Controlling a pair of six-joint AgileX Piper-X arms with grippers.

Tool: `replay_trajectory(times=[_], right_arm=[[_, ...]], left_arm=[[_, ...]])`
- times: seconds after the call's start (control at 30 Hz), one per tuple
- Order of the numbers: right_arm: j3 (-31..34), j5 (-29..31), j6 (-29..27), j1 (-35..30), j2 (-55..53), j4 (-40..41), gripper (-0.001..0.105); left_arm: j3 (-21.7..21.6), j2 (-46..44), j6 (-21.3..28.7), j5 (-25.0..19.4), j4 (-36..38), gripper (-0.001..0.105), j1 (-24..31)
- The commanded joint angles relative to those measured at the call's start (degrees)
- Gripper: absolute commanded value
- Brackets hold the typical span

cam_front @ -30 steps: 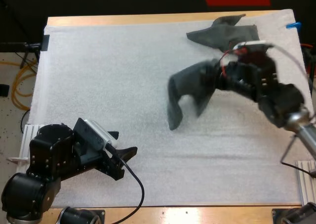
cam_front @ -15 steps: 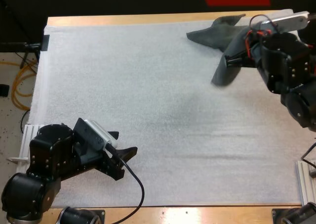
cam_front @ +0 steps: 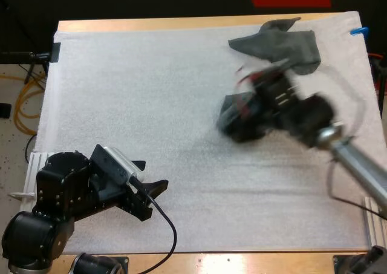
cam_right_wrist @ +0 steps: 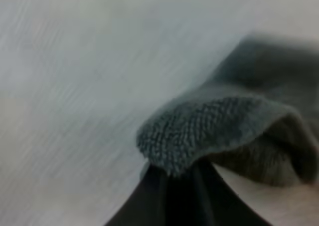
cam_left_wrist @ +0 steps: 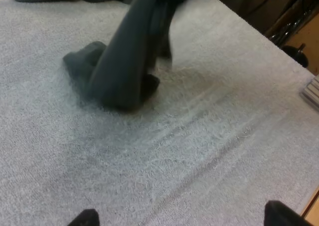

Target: Pick towel from pile fold and stack

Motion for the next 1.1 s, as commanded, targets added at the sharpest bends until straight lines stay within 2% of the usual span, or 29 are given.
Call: replay_trajectory(times=[0.0,0.3,0.53,0.63,0.7,0.73,0.77,0.8,0.83,0.93,1.0,1.07], right_arm=[[0.69,-2.77,0.78,3.21,1.33,-1.01,0.000],[1.26,-3.59,4.03,18.92,3.87,-0.84,0.000],[1.26,-2.98,7.33,22.51,3.88,4.24,0.002],[1.26,-2.21,7.31,22.21,3.88,4.99,0.022],[1.26,-3.69,5.90,22.23,3.74,5.42,0.053],[1.26,-4.26,5.20,22.23,3.63,5.51,0.059],[1.26,-4.67,5.03,22.23,3.37,6.04,0.073],[1.26,-4.40,4.90,22.23,3.05,6.54,0.081],[1.26,-4.11,4.78,22.23,2.77,6.76,0.081],[1.26,1.58,4.65,21.69,0.98,7.66,0.074],[1.26,4.56,4.65,19.96,-0.48,8.37,0.068],[1.26,5.71,4.54,17.95,-1.39,8.88,0.066]], left_arm=[[-0.41,0.01,0.28,0.44,0.25,0.063,-0.21],[-0.41,0.01,0.28,0.44,0.24,0.063,-0.21],[-0.41,0.01,0.28,0.44,0.24,0.063,-0.21],[-0.41,0.01,0.56,0.44,0.24,0.063,-0.21],[-0.41,0.01,0.55,0.34,0.24,0.063,-0.21],[-0.41,0.01,0.55,0.33,0.49,0.063,-0.21],[-0.41,0.01,0.55,0.33,1.11,0.063,-0.21],[-0.41,0.01,0.66,0.23,1.91,0.063,-0.21],[-0.41,0.01,0.81,0.22,2.59,0.063,-0.21],[-0.41,-0.39,2.28,0.23,6.11,0.063,-0.21],[-0.41,-1.52,2.32,-0.29,8.48,0.063,-0.21],[-0.41,-2.76,2.32,-0.58,9.64,0.063,-0.21]])
